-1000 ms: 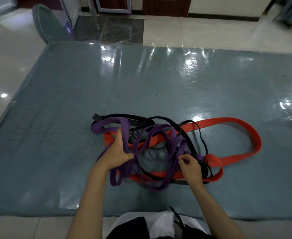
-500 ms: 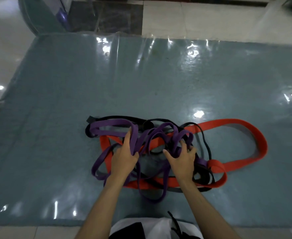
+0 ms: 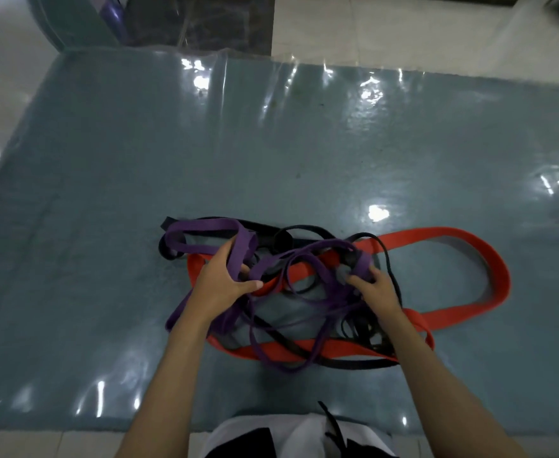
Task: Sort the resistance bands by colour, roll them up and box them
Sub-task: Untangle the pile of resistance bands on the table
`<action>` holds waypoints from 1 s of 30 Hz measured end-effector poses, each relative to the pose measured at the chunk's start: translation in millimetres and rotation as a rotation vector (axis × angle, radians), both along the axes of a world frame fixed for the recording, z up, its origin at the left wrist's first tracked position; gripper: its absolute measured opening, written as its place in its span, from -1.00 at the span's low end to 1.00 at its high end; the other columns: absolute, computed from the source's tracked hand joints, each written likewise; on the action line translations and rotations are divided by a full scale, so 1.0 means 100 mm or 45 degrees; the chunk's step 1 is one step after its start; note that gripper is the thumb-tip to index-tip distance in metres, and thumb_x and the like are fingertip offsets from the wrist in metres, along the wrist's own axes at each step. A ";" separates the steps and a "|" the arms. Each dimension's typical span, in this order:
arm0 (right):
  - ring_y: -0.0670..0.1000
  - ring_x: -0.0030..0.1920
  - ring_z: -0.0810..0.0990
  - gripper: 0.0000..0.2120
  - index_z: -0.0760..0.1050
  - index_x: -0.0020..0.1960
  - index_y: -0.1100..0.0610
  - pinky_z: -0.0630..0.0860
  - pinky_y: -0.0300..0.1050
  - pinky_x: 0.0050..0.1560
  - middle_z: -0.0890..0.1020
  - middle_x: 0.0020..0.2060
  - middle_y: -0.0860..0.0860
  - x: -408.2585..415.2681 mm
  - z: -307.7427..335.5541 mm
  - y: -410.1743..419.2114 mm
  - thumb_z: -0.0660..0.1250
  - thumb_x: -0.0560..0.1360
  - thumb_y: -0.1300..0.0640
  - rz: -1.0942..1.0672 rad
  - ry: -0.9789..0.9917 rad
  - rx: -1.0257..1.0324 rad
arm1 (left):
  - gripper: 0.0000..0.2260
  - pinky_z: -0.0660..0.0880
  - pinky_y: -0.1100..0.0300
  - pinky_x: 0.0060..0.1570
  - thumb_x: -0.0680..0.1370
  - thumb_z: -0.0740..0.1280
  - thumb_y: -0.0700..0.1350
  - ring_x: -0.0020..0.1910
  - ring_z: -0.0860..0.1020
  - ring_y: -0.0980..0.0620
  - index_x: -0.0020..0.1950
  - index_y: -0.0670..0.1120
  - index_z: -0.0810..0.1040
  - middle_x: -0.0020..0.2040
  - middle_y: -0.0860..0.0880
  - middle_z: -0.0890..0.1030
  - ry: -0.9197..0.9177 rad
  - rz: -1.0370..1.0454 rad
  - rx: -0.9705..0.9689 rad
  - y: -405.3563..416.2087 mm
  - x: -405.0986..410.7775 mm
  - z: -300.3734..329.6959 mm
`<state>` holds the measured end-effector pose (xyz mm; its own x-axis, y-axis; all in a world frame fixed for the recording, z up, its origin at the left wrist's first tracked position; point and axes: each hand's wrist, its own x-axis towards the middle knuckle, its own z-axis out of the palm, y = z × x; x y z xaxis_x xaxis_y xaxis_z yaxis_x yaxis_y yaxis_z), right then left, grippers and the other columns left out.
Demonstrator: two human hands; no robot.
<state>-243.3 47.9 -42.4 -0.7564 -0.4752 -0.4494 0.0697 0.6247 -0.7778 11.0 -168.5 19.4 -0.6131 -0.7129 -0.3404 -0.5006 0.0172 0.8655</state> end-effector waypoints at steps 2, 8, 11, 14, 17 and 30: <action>0.12 -0.17 0.65 -0.89 0.69 -0.08 0.04 0.60 0.13 -0.04 0.70 -0.21 0.13 -0.08 0.14 0.10 0.55 0.47 0.23 -0.146 -0.103 -0.197 | -0.09 0.62 0.08 0.11 0.31 0.71 -0.01 -0.02 0.67 0.18 0.58 0.15 0.35 -0.01 0.13 0.69 0.003 0.005 -0.057 -0.03 0.05 0.04; 0.04 -0.13 0.57 -0.89 0.66 -0.01 0.03 0.54 0.02 -0.05 0.62 -0.16 0.10 -0.13 0.62 0.24 0.52 0.50 0.19 -0.213 0.062 -0.436 | -0.37 0.59 0.00 0.20 0.42 0.64 -0.06 0.13 0.65 0.03 0.45 0.02 0.49 0.18 0.05 0.68 0.062 0.270 -0.237 0.01 0.23 0.16; 0.04 -0.13 0.58 -0.90 0.67 0.01 0.03 0.56 0.00 -0.05 0.62 -0.16 0.07 -0.06 0.72 0.26 0.51 0.51 0.17 -0.307 0.045 -0.517 | -0.54 0.60 0.03 0.07 0.46 0.61 -0.04 0.00 0.65 0.09 0.29 0.01 0.55 0.02 0.12 0.68 0.112 0.459 -0.261 0.07 0.38 0.28; 0.04 -0.13 0.59 -0.95 0.67 -0.08 -0.04 0.56 -0.03 -0.10 0.63 -0.17 0.05 0.03 0.75 0.25 0.51 0.52 0.10 -0.482 -0.005 -0.557 | -0.61 0.61 0.02 -0.01 0.46 0.60 -0.07 -0.10 0.65 0.11 0.21 0.04 0.55 -0.06 0.12 0.68 0.167 0.559 -0.253 0.11 0.50 0.39; 0.00 -0.18 0.64 -0.90 0.62 -0.07 -0.02 0.65 -0.06 -0.21 0.66 -0.18 0.04 0.07 0.64 0.28 0.51 0.52 -0.01 -0.602 -0.076 -0.480 | -0.62 0.57 0.08 -0.05 0.46 0.59 -0.08 -0.08 0.65 0.16 0.21 0.08 0.55 -0.04 0.12 0.68 0.174 0.559 -0.273 0.18 0.59 0.50; 0.30 0.42 0.39 -0.59 0.49 0.28 0.15 0.35 0.23 0.42 0.43 0.41 0.22 0.31 0.42 0.37 0.45 0.52 0.01 -0.397 0.359 0.243 | -0.68 0.61 0.01 -0.02 0.47 0.59 -0.06 -0.06 0.67 0.07 0.16 0.06 0.58 -0.04 0.09 0.70 0.171 0.644 -0.350 0.32 0.90 0.79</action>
